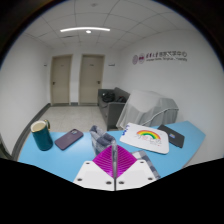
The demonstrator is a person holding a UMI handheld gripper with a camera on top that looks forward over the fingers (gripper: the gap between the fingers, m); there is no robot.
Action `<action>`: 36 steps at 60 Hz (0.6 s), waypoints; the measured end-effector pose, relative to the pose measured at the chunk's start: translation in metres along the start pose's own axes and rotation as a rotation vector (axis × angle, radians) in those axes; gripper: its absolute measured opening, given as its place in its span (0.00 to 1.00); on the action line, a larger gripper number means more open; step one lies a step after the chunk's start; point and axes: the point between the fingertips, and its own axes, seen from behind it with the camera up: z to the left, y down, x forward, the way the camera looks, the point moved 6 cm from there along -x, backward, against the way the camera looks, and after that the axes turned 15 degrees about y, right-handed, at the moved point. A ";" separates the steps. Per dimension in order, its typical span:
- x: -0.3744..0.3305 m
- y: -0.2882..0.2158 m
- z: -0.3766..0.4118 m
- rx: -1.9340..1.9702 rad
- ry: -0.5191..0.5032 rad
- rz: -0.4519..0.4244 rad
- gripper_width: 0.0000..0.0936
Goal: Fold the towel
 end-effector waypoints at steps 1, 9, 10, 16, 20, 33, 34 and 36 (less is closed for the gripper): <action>0.007 0.003 -0.010 -0.004 0.017 0.009 0.00; 0.065 0.052 -0.068 -0.026 0.053 0.124 0.02; 0.072 0.061 -0.069 -0.025 0.062 0.142 0.02; 0.104 0.103 -0.100 -0.045 0.062 0.256 0.03; 0.111 0.113 -0.106 -0.025 0.029 0.265 0.03; 0.084 0.096 -0.132 0.025 -0.214 0.216 0.83; 0.080 0.095 -0.137 0.027 -0.228 0.216 0.81; 0.073 0.095 -0.148 0.026 -0.248 0.221 0.91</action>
